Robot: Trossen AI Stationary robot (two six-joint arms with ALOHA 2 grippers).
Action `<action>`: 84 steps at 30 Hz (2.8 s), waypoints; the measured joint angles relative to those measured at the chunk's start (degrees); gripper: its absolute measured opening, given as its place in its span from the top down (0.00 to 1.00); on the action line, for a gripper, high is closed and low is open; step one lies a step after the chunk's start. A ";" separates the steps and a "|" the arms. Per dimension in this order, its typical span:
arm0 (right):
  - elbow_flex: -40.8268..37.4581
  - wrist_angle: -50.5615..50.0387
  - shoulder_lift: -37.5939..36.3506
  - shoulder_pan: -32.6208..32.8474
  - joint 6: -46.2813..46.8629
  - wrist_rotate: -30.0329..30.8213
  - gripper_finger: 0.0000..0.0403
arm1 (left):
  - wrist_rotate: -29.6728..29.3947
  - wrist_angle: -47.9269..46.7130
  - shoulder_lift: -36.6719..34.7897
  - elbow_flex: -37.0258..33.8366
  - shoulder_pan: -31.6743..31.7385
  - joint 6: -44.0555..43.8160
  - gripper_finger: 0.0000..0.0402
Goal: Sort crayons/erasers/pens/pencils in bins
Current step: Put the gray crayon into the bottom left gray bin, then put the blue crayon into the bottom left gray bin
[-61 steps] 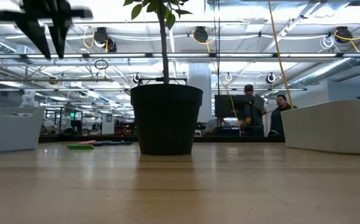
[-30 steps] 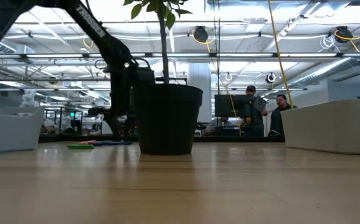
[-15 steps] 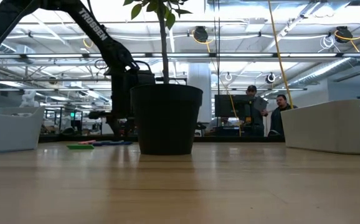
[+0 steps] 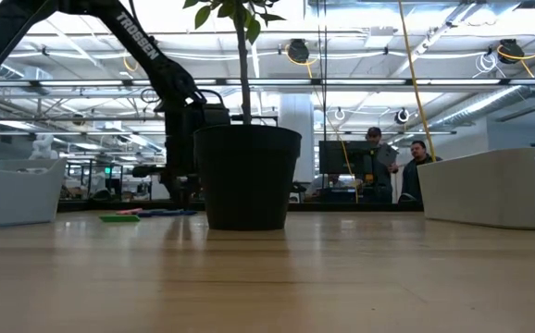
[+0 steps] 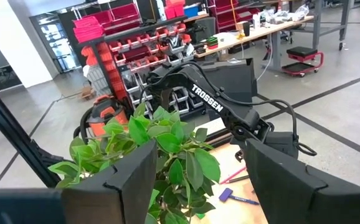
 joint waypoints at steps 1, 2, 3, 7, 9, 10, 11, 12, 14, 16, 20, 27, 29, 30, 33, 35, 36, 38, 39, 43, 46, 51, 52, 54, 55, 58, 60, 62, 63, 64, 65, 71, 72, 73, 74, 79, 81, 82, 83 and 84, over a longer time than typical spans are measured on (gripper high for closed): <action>0.00 -0.02 0.00 0.00 -0.23 -0.09 0.42 | 0.10 -0.17 -0.44 -0.07 0.02 0.09 0.92; 0.00 -0.11 -0.02 0.00 -0.41 -0.55 0.42 | 0.16 -0.30 -0.89 -0.12 -0.04 0.07 0.93; 0.00 -0.31 -0.02 0.00 -0.73 -1.52 0.42 | 0.60 -1.02 -1.64 -0.27 -0.14 0.09 0.94; 0.00 -1.94 -0.12 0.02 -1.88 -4.53 0.42 | 0.71 -0.82 -5.78 -0.09 -0.18 0.87 0.96; 0.00 -2.74 -0.15 0.02 -1.89 -4.59 0.42 | 0.95 -1.29 -8.37 -0.12 -0.47 1.54 0.94; 0.00 -3.34 -0.15 0.04 -1.83 -4.54 0.42 | 0.96 -1.36 -9.74 -0.12 -0.97 1.71 0.94; 0.00 -3.91 -0.17 0.13 -1.79 -4.59 0.42 | 1.08 -1.65 -11.30 -0.11 -1.60 1.99 0.93; 0.00 -4.34 -0.17 0.15 -1.75 -4.60 0.42 | 1.33 -2.58 -13.04 -0.07 -2.10 2.44 0.93; 0.00 -5.61 -0.30 0.15 -1.73 -5.83 0.42 | 1.39 -5.38 -16.27 -0.07 -3.40 3.38 0.93; 0.00 -6.00 -0.41 0.15 -1.72 -8.18 0.42 | 1.40 -8.44 -19.85 -0.07 -4.78 4.29 0.93; 0.00 -6.53 -0.76 0.17 -1.94 -12.54 0.42 | 2.17 -18.19 -27.58 0.06 -9.83 4.97 0.95; 0.01 -6.54 -1.20 0.17 -4.41 -16.95 0.42 | 2.18 -39.46 -39.28 0.06 -24.57 -3.54 0.93; 0.01 -6.53 -1.18 0.17 -5.01 -16.85 0.42 | 3.03 -43.21 -41.91 0.06 -29.96 -8.12 0.93; 0.00 -6.51 -1.18 0.17 -5.02 -16.50 0.42 | 3.43 -44.54 -43.08 0.06 -32.83 -10.51 0.93; 0.00 -6.47 -1.18 0.16 -4.97 -16.39 0.42 | 4.86 -45.14 -45.81 0.06 -42.47 -18.46 0.93; 0.01 -6.49 -1.18 -0.06 -4.94 -16.21 0.42 | 5.15 -44.41 -46.67 0.06 -49.52 -24.15 0.93; 0.00 -6.47 -1.18 -0.18 -4.82 -16.10 0.42 | 5.15 -43.83 -46.96 0.06 -52.86 -26.83 0.93; 0.00 -6.36 -1.18 -0.55 -4.21 -15.96 0.42 | 5.06 -42.19 -46.73 0.06 -60.41 -32.24 0.93; 0.00 -6.14 -1.18 -0.73 -3.46 -15.38 0.42 | 5.05 -41.27 -46.28 0.06 -64.16 -35.12 0.93; 0.02 -5.90 -0.92 -0.76 0.33 -9.57 0.42 | 4.99 -36.61 -42.93 0.06 -78.69 -46.70 0.92; 0.02 -5.79 -0.50 -0.76 3.01 -7.10 0.42 | 5.01 -32.51 -38.79 0.10 -87.72 -53.96 0.92; 0.02 -3.59 0.88 0.11 6.90 -7.19 0.42 | 6.40 -27.85 -30.35 0.10 -96.93 -62.53 0.92; 0.02 -3.32 1.36 0.55 7.04 -7.21 0.42 | 6.44 -26.66 -28.53 0.10 -98.05 -63.22 0.92; 0.02 -2.18 2.54 1.09 6.88 -7.26 0.42 | 6.46 -24.25 -24.93 0.10 -99.52 -64.77 0.92; 0.03 -1.68 3.13 1.23 6.82 -7.30 0.42 | 6.48 -23.37 -23.05 0.10 -100.03 -65.27 0.92; 0.02 -0.78 4.59 1.27 6.89 -7.30 0.42 | 8.37 -20.88 -17.85 0.10 -100.39 -65.53 0.92; 0.02 -0.94 5.12 1.25 6.72 -7.28 0.42 | 9.70 -20.30 -15.07 0.10 -100.35 -65.27 0.92; 0.02 -1.64 5.29 1.27 5.77 -7.30 0.42 | 10.36 -19.88 -12.92 0.10 -100.04 -65.28 0.92; 0.03 -1.64 5.43 1.27 5.24 -7.30 0.42 | 10.53 -19.89 -12.05 0.10 -99.80 -65.32 0.92; 0.04 -1.64 5.46 1.27 4.53 -7.32 0.42 | 10.53 -19.89 -11.33 0.10 -99.58 -65.26 0.92; 0.04 -2.03 5.47 1.27 3.75 -7.45 0.42 | 10.54 -19.83 -10.80 0.10 -99.38 -64.93 0.92; 0.04 -6.41 5.15 1.33 0.13 -7.54 0.42 | 11.57 -20.58 -9.90 0.10 -97.48 -62.15 0.79; 0.04 -7.27 4.94 1.33 -0.31 -7.73 0.42 | 11.59 -20.97 -9.92 0.10 -96.97 -62.08 0.75; 0.02 -8.20 4.67 1.33 -0.55 -8.50 0.42 | 11.79 -21.22 -9.92 0.10 -96.44 -62.07 0.71; 0.02 -9.33 4.39 1.33 -0.78 -9.57 0.42 | 11.92 -21.26 -10.13 0.10 -95.97 -61.86 0.68; 0.00 -13.02 1.82 1.33 -2.85 -15.20 0.42 | 11.59 -21.73 -15.47 1.63 -92.89 -60.22 0.56; 0.02 -13.61 0.61 1.38 -4.52 -16.19 0.42 | 8.22 -24.83 -19.19 3.32 -91.22 -61.36 0.54; 0.02 -14.02 0.01 1.36 -5.66 -16.33 0.42 | 5.95 -27.12 -21.22 4.15 -90.13 -62.06 0.54; 0.02 -14.38 -0.52 1.32 -6.86 -16.33 0.42 | 3.17 -29.71 -23.28 4.69 -89.08 -62.82 0.54; 0.02 -14.49 -0.99 1.31 -8.01 -16.33 0.42 | 0.16 -32.26 -25.21 4.92 -87.93 -63.60 0.54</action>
